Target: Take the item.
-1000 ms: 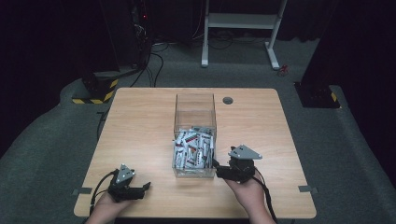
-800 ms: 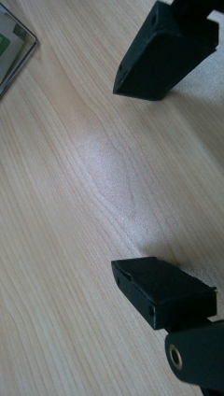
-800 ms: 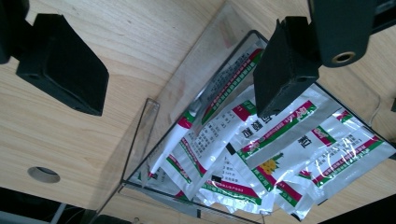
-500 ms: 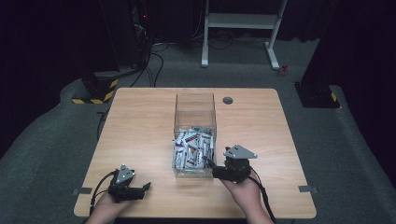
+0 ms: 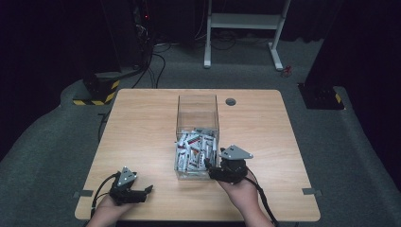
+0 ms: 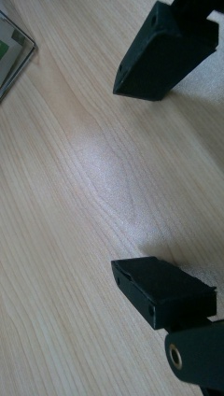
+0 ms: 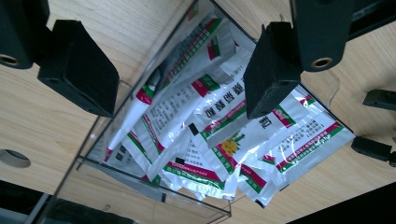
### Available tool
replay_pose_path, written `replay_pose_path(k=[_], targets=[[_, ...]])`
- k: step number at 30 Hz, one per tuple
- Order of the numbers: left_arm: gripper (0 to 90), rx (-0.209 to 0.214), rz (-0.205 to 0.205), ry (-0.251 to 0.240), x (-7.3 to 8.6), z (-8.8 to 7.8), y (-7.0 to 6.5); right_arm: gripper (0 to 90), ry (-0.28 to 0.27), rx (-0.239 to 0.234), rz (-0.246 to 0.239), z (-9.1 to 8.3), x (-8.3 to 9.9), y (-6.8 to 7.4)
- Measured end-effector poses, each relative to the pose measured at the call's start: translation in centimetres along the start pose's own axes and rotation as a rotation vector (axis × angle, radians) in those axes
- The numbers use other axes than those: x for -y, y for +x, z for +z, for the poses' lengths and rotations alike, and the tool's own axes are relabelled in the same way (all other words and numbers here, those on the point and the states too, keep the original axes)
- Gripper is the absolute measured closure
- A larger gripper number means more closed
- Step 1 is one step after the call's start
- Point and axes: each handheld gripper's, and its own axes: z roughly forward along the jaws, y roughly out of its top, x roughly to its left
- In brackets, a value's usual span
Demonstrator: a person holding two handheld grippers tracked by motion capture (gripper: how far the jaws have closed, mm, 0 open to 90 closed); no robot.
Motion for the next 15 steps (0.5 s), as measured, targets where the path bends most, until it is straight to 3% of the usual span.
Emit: replay_pose_path(k=[15], targets=[[13.9, 0.007, 0.000, 0.000, 0.0, 0.0, -0.1, 28.6, 0.006, -0.003, -0.015, 1.0, -1.3, 1.2]])
